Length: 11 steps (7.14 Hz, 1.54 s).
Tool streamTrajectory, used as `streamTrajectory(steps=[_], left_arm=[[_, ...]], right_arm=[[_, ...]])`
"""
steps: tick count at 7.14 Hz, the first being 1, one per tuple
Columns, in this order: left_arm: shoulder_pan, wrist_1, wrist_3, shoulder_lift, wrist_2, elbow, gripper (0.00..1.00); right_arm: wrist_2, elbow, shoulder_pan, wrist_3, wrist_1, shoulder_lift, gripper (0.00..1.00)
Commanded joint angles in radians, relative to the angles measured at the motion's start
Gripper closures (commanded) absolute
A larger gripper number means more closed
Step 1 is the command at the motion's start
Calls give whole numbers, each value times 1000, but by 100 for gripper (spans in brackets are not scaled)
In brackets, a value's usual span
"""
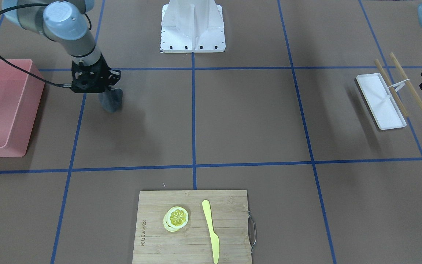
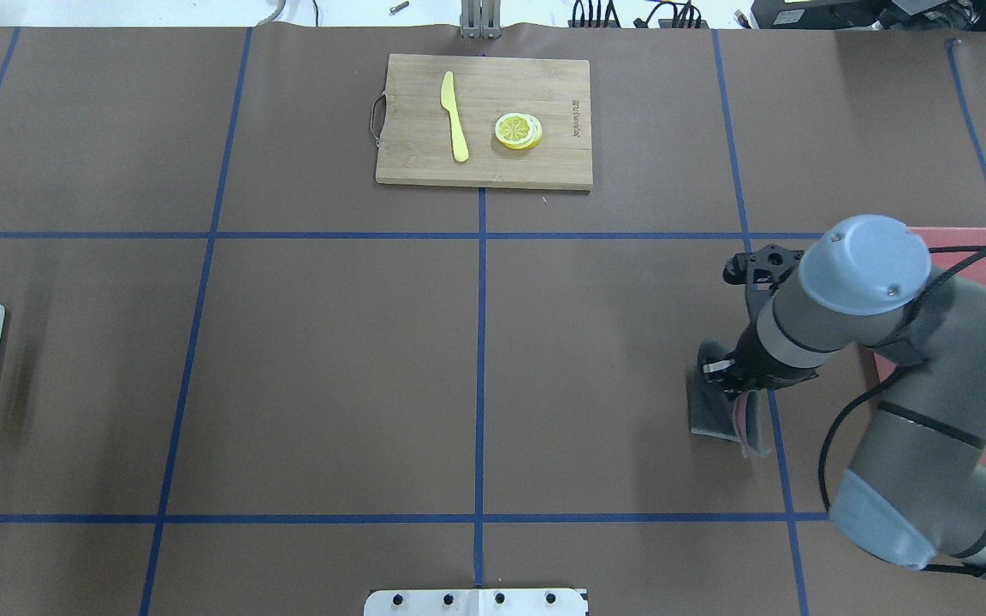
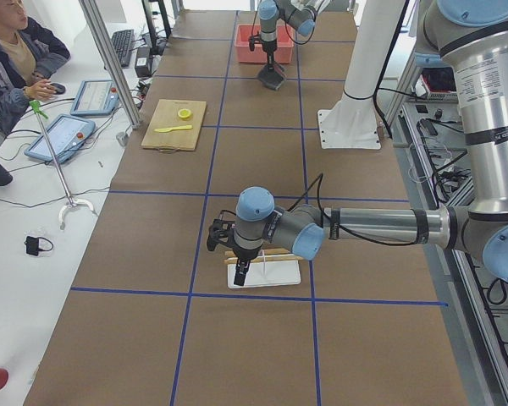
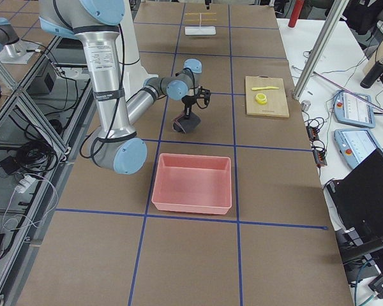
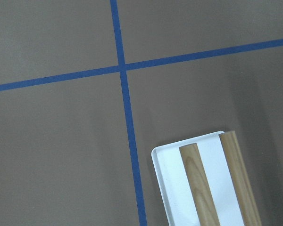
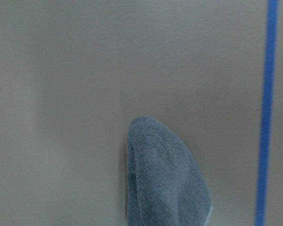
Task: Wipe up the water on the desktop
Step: 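Carry the cloth over the pink bin with the right gripper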
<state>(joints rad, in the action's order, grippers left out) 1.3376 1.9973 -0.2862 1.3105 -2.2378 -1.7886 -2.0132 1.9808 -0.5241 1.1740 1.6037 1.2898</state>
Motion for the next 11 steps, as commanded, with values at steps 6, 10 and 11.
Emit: streamTrajectory(steps=[6, 10, 11], left_arm=[[0, -3, -1, 9, 0, 1, 2], [0, -6, -2, 9, -2, -2, 2], [0, -6, -4, 7, -2, -2, 2]], right_arm=[[13, -57, 28, 97, 35, -141, 100], [-113, 224, -277, -236, 257, 138, 100], [-113, 268, -360, -430, 365, 181, 100]])
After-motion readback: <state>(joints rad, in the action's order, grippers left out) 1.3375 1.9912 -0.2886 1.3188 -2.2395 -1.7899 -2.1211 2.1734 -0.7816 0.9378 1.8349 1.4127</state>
